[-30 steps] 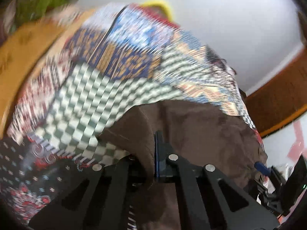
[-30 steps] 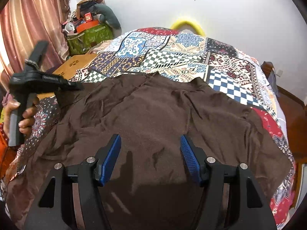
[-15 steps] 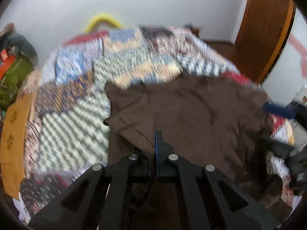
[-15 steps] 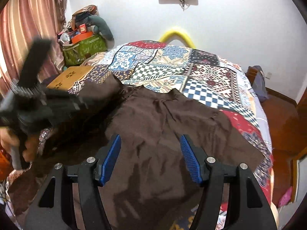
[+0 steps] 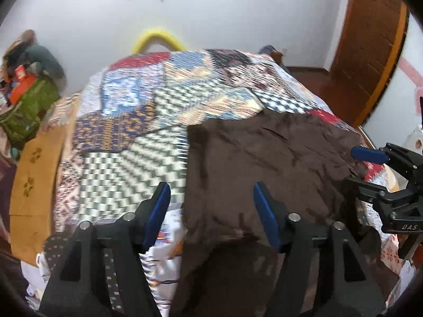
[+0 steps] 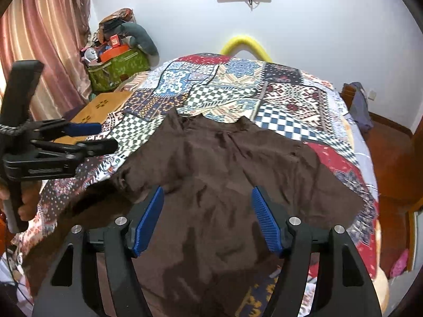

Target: Fold small clothes

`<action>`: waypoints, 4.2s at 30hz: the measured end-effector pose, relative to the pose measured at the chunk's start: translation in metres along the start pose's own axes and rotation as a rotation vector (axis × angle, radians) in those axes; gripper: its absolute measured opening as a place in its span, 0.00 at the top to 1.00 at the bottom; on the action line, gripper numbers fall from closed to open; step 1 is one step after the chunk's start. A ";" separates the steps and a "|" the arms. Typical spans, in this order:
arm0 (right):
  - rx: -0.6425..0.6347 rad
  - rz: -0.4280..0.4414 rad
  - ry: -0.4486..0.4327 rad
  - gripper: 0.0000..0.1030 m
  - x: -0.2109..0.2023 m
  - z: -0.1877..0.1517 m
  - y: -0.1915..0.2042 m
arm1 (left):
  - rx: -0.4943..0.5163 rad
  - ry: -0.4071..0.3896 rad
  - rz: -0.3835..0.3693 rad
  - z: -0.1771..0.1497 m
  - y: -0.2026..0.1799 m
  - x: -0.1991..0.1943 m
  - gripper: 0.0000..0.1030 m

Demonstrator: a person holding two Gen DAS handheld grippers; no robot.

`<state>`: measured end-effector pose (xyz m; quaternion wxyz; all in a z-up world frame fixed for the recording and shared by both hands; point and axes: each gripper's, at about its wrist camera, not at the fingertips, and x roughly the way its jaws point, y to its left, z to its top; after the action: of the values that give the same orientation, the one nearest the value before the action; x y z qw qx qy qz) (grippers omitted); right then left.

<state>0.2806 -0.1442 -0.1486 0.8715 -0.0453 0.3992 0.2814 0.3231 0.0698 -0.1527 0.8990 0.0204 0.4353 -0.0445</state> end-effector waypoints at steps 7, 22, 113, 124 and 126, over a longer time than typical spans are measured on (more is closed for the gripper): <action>-0.024 0.050 0.040 0.36 0.046 0.020 0.024 | -0.093 0.093 0.007 -0.024 0.042 0.038 0.35; 0.009 0.218 0.148 0.75 0.161 0.086 0.033 | -0.050 0.164 -0.024 -0.049 0.044 0.089 0.34; 0.120 -0.079 -0.089 0.97 -0.043 0.036 -0.088 | -0.083 0.003 0.085 -0.007 -0.004 0.028 0.14; 0.010 0.005 0.034 0.96 0.051 0.066 0.000 | -0.086 -0.024 0.072 -0.025 0.019 0.003 0.14; 0.016 0.012 0.098 0.96 0.075 0.063 0.006 | -0.082 -0.016 0.077 -0.027 0.022 0.003 0.14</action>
<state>0.3581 -0.0859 -0.1591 0.8494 -0.0496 0.4439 0.2809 0.3060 0.0937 -0.1724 0.9036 0.0001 0.4284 0.0079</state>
